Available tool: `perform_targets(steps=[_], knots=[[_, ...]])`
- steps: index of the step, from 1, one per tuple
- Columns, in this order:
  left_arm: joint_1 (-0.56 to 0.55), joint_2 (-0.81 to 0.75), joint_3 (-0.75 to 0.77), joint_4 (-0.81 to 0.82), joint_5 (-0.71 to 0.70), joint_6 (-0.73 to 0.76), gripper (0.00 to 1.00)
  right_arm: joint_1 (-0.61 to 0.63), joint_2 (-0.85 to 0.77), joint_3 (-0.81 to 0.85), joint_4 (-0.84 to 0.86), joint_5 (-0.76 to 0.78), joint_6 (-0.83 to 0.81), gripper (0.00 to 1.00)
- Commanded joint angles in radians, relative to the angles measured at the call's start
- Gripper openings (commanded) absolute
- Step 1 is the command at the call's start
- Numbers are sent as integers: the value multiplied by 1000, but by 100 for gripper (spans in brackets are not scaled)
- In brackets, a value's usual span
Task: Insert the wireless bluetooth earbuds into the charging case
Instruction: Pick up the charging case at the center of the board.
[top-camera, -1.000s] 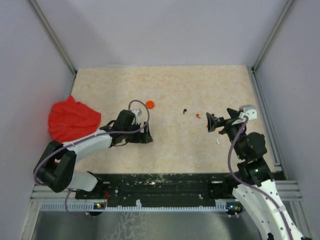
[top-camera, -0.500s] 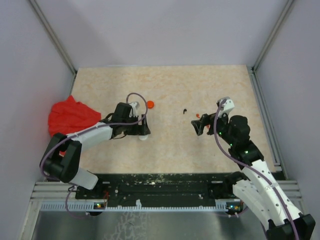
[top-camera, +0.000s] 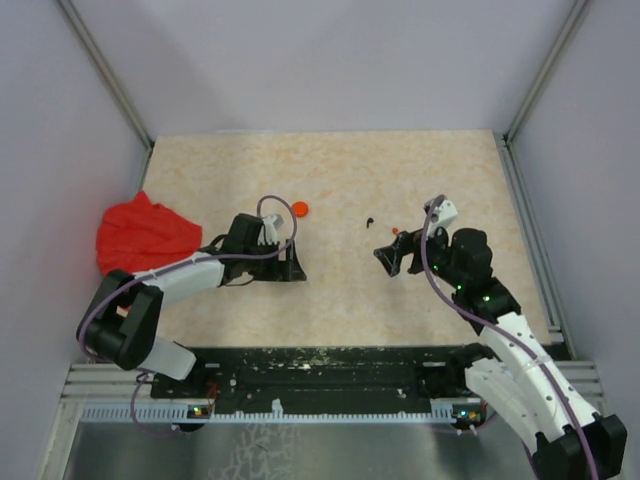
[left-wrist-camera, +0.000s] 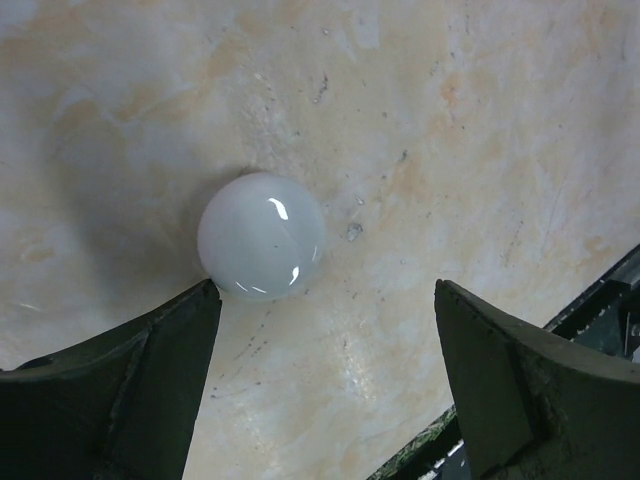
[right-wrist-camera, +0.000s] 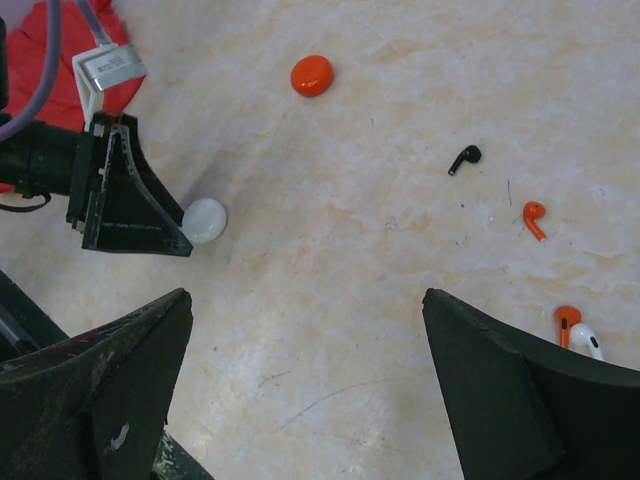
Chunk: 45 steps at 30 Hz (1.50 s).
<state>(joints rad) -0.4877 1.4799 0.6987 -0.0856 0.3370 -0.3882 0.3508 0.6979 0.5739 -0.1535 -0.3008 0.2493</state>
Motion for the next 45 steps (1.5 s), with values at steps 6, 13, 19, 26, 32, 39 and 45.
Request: perform_targets(steps=[6,13,19,26,32,39,45], knots=[[-72,-33,-13,60,57,-36,92,13,24,-11,84,-62,21,98],[-88,-105,28,-116,-153,19,92,13,24,-9,61,-91,11,98],[-120,-64,87,-194,-324,91,90,12,41,-24,107,-127,27,98],[-182,43,176,-219,-421,193,84,13,23,-32,97,-141,22,98],[-222,132,229,-238,-463,244,81,13,24,-37,106,-148,24,98],[-242,186,260,-260,-483,253,74,13,28,-40,110,-155,22,98],[-257,205,269,-273,-472,259,69,13,36,-48,125,-155,21,98]])
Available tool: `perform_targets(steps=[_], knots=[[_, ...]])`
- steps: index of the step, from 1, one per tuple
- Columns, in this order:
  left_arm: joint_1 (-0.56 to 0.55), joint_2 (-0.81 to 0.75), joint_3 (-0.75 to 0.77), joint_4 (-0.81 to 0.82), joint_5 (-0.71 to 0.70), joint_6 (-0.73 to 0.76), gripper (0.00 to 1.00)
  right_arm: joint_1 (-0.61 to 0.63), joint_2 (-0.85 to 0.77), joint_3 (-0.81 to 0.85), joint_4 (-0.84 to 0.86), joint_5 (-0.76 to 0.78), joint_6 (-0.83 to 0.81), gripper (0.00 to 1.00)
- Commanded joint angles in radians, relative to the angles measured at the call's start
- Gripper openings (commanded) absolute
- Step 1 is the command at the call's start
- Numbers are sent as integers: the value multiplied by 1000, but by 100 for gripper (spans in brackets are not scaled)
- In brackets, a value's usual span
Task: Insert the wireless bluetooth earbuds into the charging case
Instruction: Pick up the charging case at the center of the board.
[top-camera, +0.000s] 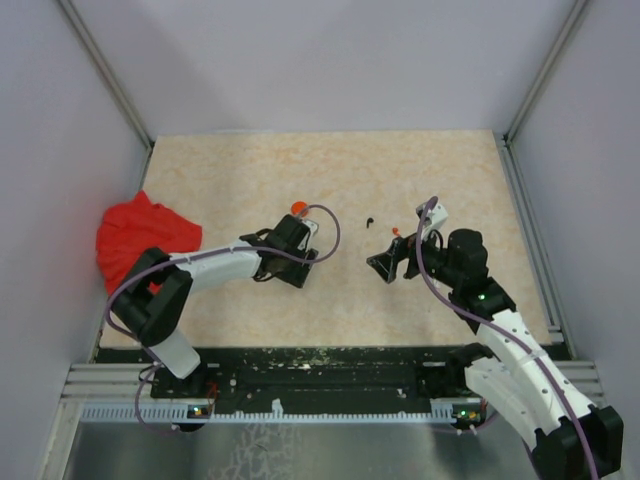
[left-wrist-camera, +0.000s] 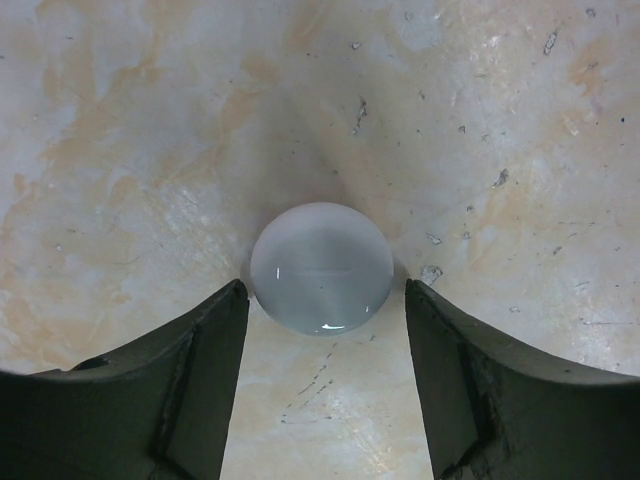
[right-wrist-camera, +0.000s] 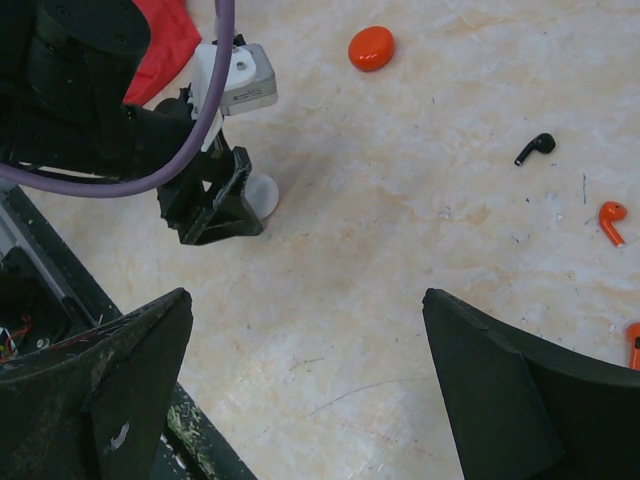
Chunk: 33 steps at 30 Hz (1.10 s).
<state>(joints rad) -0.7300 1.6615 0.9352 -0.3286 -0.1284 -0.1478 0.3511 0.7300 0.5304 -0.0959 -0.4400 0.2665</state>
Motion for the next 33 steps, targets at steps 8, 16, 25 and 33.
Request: perform_targets(steps=[8,16,25,33], knots=[[-26,27,40,-41,-17,14,54,13,20,-2,65,-25,4,98],[-28,-120,-41,121,24,23,47,13,65,31,47,-32,18,98],[-30,-335,-243,508,156,141,47,12,205,124,32,-96,70,97],[-42,-428,-359,770,296,277,48,61,365,266,-32,-134,162,88]])
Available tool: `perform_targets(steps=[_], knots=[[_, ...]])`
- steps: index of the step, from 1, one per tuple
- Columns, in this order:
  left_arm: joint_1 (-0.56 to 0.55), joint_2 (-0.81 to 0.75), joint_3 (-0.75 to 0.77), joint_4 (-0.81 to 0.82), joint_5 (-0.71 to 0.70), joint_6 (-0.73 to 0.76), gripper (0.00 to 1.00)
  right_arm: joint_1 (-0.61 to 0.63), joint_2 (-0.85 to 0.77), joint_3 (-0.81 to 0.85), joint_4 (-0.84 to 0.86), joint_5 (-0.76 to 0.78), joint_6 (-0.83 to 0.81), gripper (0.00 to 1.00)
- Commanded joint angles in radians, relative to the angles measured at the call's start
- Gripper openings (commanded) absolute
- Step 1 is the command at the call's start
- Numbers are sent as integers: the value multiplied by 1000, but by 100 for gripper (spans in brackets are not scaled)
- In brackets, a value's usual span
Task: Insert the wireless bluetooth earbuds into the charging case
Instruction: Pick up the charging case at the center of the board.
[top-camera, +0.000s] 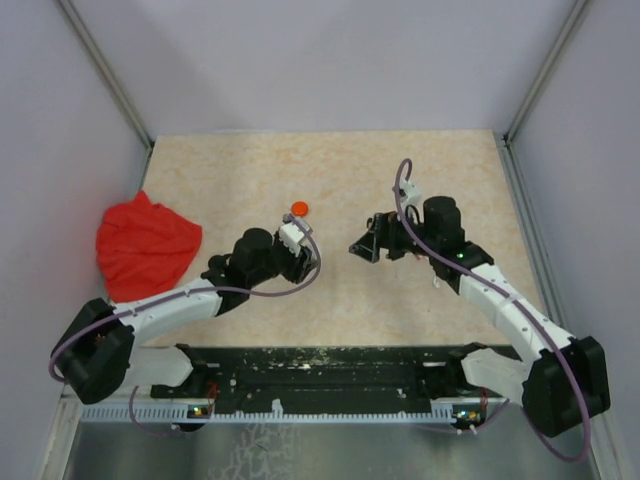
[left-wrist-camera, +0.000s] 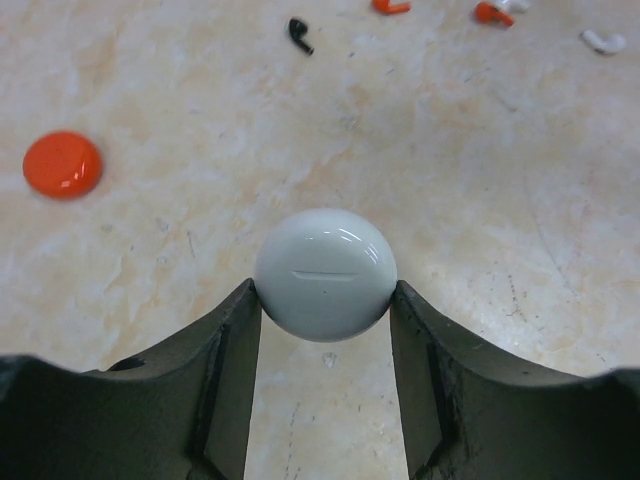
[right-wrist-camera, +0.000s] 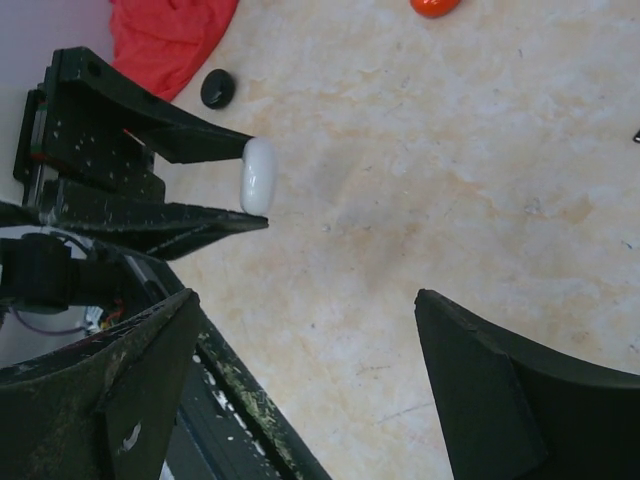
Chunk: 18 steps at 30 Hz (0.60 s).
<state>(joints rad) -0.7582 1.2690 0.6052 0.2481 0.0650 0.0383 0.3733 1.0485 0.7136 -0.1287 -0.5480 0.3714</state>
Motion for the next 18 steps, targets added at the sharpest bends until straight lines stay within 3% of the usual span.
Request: perform_targets(steps=[1,8,18], knots=[[-17,-39,-33,215,135,106,47,50,59,89,9,-24,70,88],[-60,-47,-38,287,165,180,46,122,139,137,53,-31,136,83],[-120,-36,-1,267,131,233,47,165,187,149,108,-53,161,75]])
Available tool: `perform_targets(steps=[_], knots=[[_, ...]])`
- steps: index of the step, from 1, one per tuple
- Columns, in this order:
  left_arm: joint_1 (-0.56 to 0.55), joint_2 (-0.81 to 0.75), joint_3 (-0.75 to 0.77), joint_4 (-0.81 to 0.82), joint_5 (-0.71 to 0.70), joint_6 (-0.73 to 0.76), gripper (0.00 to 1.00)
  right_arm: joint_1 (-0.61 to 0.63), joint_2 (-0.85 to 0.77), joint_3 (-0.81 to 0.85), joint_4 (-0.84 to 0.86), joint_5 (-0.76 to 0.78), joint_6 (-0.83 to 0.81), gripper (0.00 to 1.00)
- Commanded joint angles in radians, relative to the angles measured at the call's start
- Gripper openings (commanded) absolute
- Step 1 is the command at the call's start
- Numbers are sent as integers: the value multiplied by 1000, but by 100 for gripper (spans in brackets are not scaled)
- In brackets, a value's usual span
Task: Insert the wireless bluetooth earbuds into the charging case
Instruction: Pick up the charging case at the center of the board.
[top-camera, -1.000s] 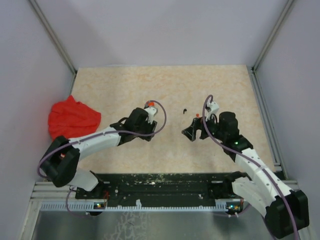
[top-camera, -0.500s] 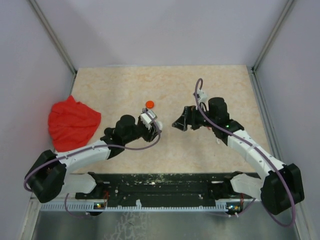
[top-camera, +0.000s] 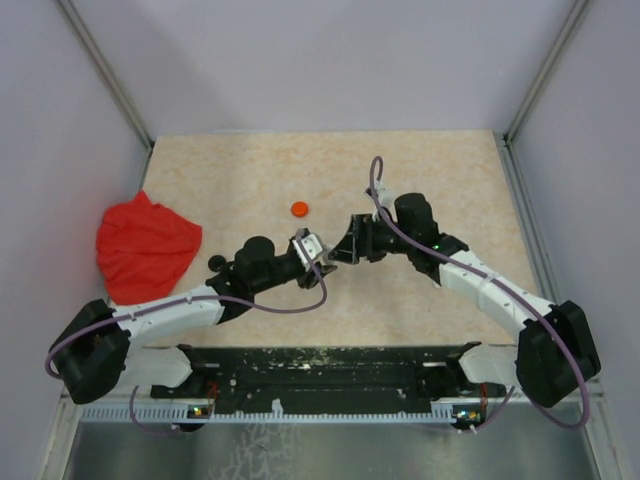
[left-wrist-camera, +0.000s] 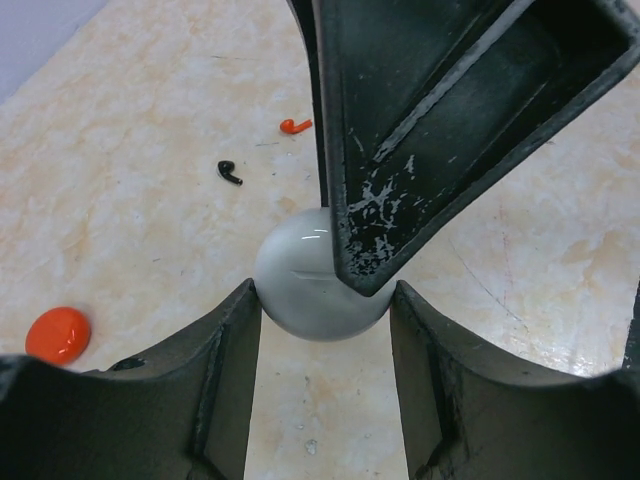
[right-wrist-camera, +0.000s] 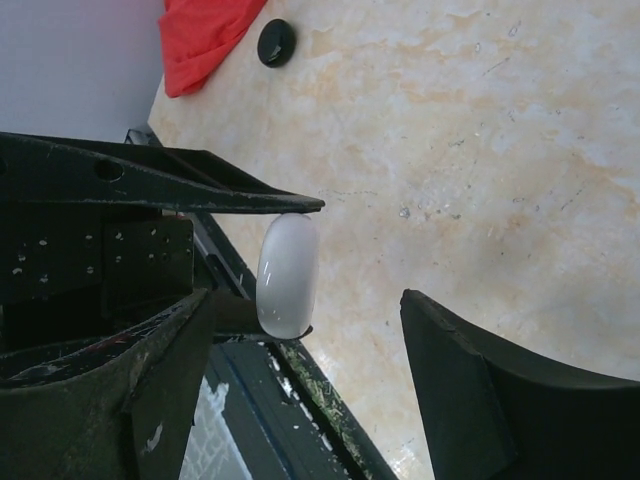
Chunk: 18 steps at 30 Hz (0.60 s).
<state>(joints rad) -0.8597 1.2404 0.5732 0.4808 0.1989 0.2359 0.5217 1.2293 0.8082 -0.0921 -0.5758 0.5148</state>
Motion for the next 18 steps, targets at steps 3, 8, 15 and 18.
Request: perform_targets(steps=[3,8,15,18], knots=[[-26,-7,34,41,0,37,47,17,18,54,75,-34,16,68],[-32,-7,39,39,0,42,47,21,22,54,79,-53,15,54],[-35,-8,43,10,11,32,54,21,16,59,64,-87,-14,23],[-35,-16,47,-15,23,22,69,22,10,69,41,-95,-44,11]])
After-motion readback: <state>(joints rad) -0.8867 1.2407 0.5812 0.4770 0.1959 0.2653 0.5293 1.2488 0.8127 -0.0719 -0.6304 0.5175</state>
